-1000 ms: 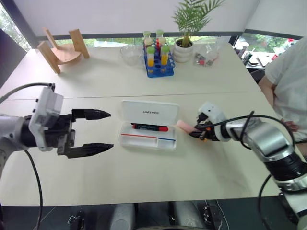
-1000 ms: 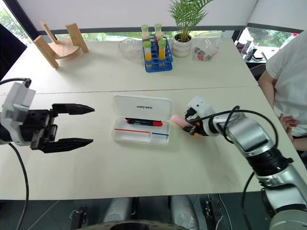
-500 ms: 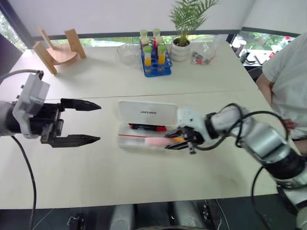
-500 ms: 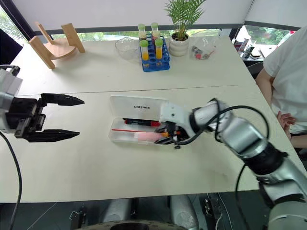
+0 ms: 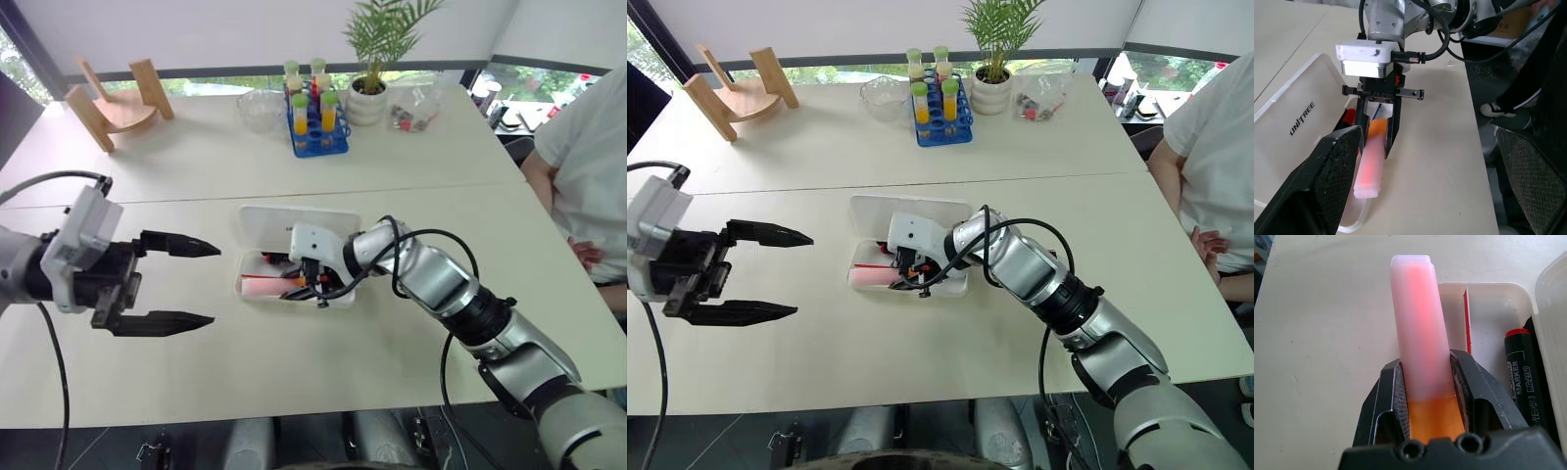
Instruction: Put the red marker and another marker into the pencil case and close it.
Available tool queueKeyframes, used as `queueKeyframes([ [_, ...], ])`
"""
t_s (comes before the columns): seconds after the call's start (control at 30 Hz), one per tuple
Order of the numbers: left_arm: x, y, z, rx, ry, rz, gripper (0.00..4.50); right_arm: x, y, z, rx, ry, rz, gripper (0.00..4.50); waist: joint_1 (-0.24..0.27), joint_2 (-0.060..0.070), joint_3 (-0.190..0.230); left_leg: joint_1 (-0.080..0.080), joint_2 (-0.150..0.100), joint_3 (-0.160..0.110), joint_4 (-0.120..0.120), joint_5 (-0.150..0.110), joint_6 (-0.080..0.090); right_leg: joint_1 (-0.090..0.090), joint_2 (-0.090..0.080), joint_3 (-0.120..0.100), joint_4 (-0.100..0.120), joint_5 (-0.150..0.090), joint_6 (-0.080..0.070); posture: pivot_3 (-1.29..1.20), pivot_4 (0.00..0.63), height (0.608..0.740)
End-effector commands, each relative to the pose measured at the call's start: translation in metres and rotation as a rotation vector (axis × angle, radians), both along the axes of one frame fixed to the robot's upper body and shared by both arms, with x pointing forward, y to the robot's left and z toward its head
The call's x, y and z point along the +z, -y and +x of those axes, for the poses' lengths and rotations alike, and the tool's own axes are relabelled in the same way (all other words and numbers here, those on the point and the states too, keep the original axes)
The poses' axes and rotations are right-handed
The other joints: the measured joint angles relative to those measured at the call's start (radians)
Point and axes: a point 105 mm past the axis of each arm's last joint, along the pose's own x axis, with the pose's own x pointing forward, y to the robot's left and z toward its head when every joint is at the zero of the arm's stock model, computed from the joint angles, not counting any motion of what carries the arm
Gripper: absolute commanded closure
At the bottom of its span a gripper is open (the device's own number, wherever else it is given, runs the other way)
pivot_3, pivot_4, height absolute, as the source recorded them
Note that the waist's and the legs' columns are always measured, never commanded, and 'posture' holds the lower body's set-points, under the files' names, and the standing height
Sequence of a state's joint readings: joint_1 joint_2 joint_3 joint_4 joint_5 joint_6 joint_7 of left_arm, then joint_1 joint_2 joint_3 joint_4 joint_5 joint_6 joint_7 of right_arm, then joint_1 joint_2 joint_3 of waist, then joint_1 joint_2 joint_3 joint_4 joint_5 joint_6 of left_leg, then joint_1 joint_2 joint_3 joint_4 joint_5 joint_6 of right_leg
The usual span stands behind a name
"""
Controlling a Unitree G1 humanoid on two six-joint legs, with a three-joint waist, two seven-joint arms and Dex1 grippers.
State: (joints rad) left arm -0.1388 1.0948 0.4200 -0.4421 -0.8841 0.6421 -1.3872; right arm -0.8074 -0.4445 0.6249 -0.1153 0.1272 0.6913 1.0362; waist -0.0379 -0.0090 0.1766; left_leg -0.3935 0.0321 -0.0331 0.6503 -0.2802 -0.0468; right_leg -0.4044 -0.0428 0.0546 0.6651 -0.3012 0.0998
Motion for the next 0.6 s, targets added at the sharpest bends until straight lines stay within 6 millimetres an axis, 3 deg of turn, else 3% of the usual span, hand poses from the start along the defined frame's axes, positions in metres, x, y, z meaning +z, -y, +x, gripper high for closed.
queueKeyframes([
  [0.03,0.009,0.001,-0.002,0.000,0.047,-0.004,0.00,0.007,-0.003,0.002,0.013,0.041,0.002,3.66,-0.004,0.000,0.000,0.000,0.000,0.000,0.000,0.000,0.000,0.000,0.000,0.000,0.000,0.000,0.000,0.00,0.150,0.740],
  [0.27,0.009,0.002,0.002,0.008,0.058,-0.009,0.00,0.008,0.000,0.006,-0.017,0.040,0.008,0.17,-0.007,0.000,0.000,0.000,0.000,0.000,-0.001,0.000,0.000,-0.001,0.000,0.000,0.000,0.000,0.000,0.00,0.150,0.740],
  [0.4,0.010,0.002,0.006,0.014,0.066,-0.013,0.00,0.046,0.020,0.017,-0.117,0.033,0.111,0.05,-0.004,0.000,0.000,0.000,0.000,0.000,0.000,0.000,0.000,0.000,0.000,0.000,0.000,0.000,0.000,0.00,0.150,0.740],
  [0.47,0.009,0.002,0.008,0.016,0.067,-0.019,0.00,0.072,0.051,0.029,-0.239,0.060,0.170,0.05,-0.001,0.000,0.000,0.000,0.000,0.000,0.000,0.000,0.000,0.000,0.000,0.000,0.000,0.000,0.000,0.00,0.150,0.740],
  [0.5,0.008,0.003,0.009,0.018,0.068,-0.025,0.00,0.084,0.076,0.033,-0.323,0.066,0.190,0.05,0.003,0.000,0.000,0.000,0.000,0.000,0.000,0.000,0.000,0.000,-0.001,0.000,0.000,0.000,0.000,0.00,0.150,0.740],
  [0.53,0.007,0.004,0.010,0.020,0.069,-0.030,0.00,0.090,0.098,0.033,-0.381,0.076,0.190,0.05,0.012,0.001,0.001,-0.001,-0.001,0.000,0.000,0.000,0.000,0.000,-0.001,0.000,0.000,0.000,0.000,0.00,0.150,0.740],
  [0.6,0.005,0.006,0.011,0.017,0.072,-0.036,0.00,0.083,0.125,0.022,-0.428,0.079,0.125,0.05,0.023,-0.001,0.000,-0.001,-0.002,0.000,0.000,0.000,0.000,0.000,-0.002,0.000,-0.001,0.000,0.000,0.00,0.150,0.740],
])
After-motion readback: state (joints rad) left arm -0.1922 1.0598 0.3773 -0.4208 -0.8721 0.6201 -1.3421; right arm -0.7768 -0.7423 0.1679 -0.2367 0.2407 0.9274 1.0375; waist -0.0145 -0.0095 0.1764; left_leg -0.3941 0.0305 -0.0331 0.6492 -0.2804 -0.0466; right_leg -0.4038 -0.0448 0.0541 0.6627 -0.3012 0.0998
